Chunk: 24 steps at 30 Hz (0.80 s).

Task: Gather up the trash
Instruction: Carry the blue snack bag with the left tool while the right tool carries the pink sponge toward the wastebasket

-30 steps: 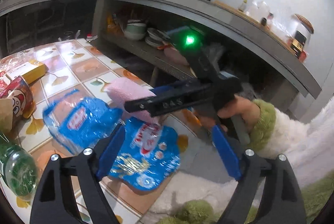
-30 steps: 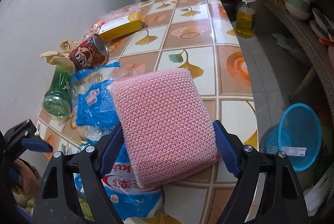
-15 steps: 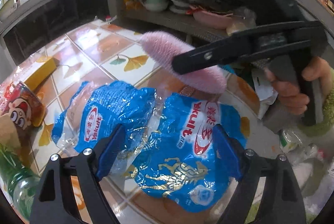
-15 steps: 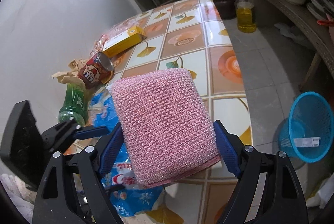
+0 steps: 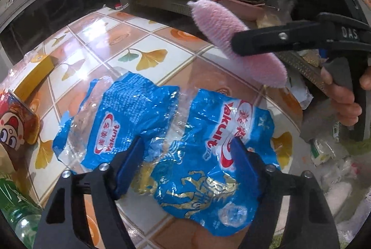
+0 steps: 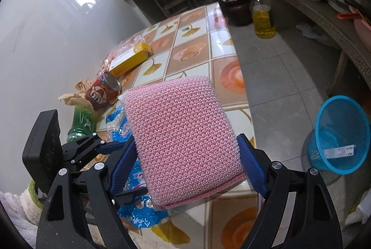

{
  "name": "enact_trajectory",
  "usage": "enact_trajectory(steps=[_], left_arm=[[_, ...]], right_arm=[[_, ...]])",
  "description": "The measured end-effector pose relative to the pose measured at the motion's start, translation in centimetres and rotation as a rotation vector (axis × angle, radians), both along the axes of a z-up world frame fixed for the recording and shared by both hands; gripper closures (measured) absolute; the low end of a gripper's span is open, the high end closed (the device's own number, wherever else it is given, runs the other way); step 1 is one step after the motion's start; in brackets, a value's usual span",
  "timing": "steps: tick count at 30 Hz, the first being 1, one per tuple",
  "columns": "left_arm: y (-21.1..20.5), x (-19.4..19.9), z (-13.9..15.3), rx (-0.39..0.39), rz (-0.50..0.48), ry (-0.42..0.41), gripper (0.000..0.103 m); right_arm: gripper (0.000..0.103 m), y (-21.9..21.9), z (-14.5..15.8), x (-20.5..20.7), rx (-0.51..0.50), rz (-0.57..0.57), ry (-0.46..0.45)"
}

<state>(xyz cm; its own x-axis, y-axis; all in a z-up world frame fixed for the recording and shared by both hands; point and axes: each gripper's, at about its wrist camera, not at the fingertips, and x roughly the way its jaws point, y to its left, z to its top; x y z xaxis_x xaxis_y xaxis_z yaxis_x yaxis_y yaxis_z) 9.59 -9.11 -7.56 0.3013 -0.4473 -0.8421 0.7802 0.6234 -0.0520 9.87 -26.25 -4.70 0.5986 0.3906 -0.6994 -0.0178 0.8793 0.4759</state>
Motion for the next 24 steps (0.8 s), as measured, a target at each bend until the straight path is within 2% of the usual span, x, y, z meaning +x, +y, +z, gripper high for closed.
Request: enact_trajectory(steps=[4, 8, 13, 15, 24], left_arm=[[0.2, 0.6, 0.2, 0.004, 0.047, 0.007, 0.051], [0.2, 1.1, 0.3, 0.023, 0.074, -0.004, 0.065], [0.1, 1.6, 0.4, 0.031, 0.101, -0.001, 0.089], [0.1, 1.7, 0.6, 0.026, 0.113, 0.005, 0.094], [-0.7, 1.4, 2.6, -0.007, 0.121, -0.035, 0.098]], right_arm=[[0.024, -0.8, -0.1, -0.5, 0.012, -0.012, -0.004], [0.024, -1.4, -0.2, -0.8, 0.025, -0.026, -0.008], [0.023, -2.3, -0.3, -1.4, 0.038, -0.042, -0.018], [0.023, -2.5, -0.4, -1.6, 0.042, -0.048, -0.017], [0.023, -3.8, -0.4, -2.3, 0.065, -0.076, -0.027]])
